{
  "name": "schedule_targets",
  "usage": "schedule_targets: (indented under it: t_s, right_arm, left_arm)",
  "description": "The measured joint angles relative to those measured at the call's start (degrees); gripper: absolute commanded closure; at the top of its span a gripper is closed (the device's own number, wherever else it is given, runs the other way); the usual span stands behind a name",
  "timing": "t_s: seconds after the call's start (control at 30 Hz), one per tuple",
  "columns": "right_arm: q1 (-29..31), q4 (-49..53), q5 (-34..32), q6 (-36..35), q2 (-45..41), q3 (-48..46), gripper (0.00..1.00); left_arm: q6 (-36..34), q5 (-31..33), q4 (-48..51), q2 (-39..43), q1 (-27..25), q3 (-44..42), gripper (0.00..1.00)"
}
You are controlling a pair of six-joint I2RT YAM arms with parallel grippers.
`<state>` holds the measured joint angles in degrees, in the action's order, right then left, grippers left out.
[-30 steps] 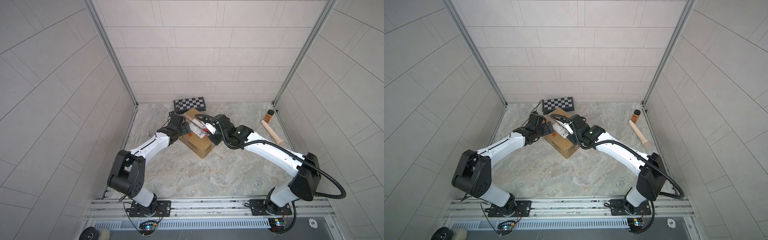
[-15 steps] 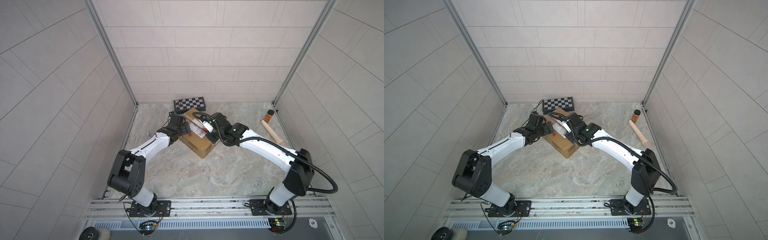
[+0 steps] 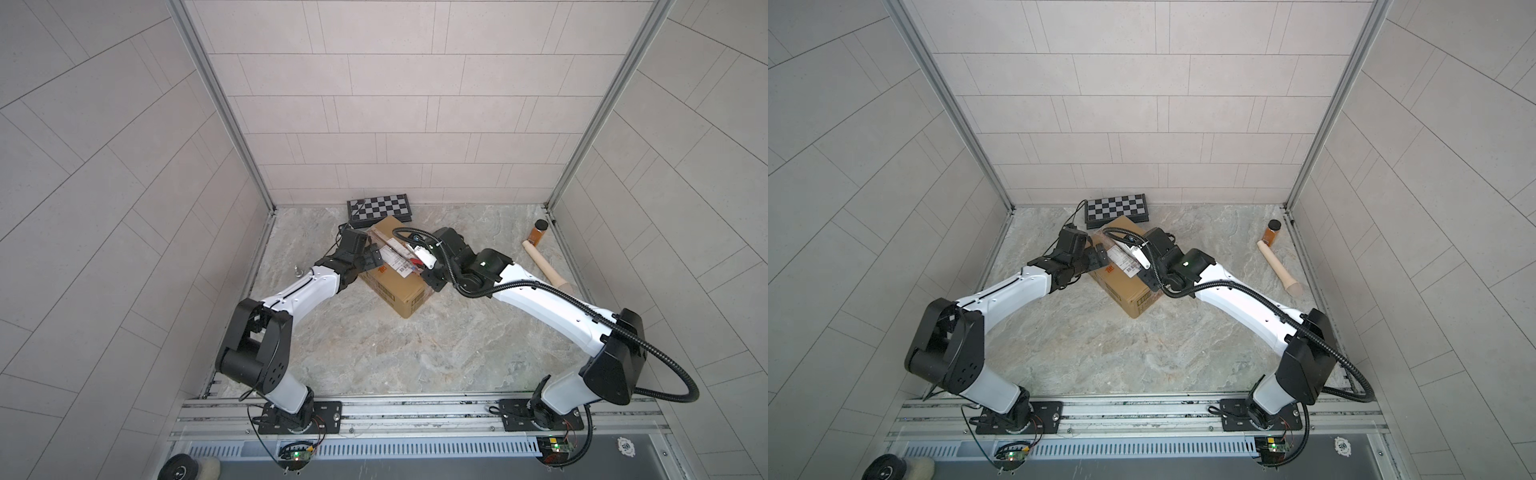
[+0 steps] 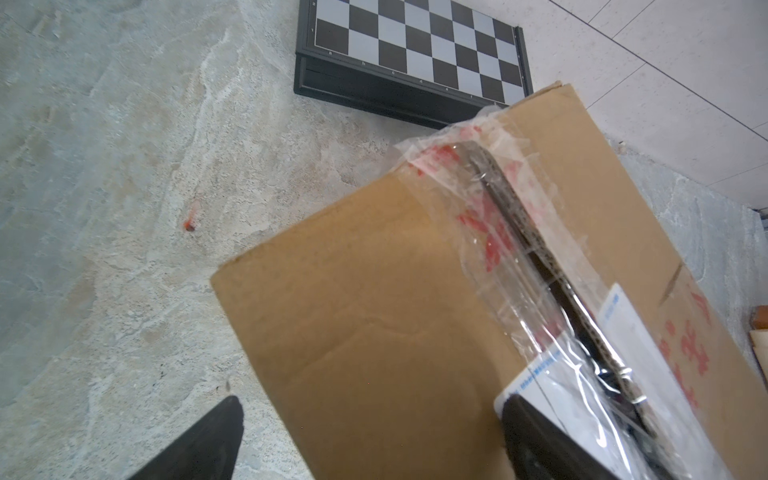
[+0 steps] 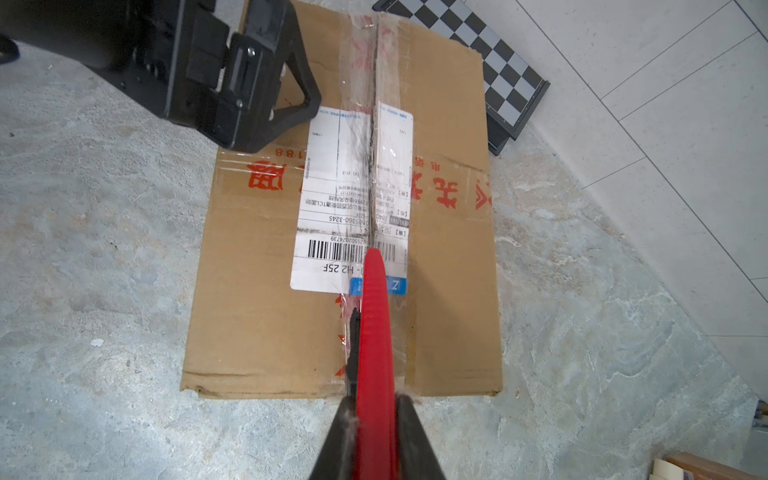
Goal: Unpack the express box
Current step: 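Draw the red knife along the seam toward the robot with the right gripper, then continue cutting the tape through the label toward the near box edge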
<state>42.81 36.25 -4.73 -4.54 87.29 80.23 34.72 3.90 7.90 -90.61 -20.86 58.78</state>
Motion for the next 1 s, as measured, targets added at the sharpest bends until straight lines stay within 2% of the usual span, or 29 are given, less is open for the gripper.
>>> schedule_targets:
  t_s: [0.3, 0.73, 1.0]
  right_arm:
    - [0.0, 1.6, -0.2, 0.0, 0.5, 1.3, 1.0]
    - [1.3, 6.4, -2.7, 0.0, 10.1, 11.8, 1.0]
    - [1.3, 11.9, -3.3, -0.7, 10.5, 15.4, 1.0]
  left_arm:
    - [0.0, -0.2, -0.2, -0.1, 0.0, 0.0, 0.0]
    - [-0.3, -1.3, -0.8, -0.1, 0.4, -0.2, 0.0]
    - [-0.4, -1.4, -1.3, -0.4, 0.5, -0.2, 0.0]
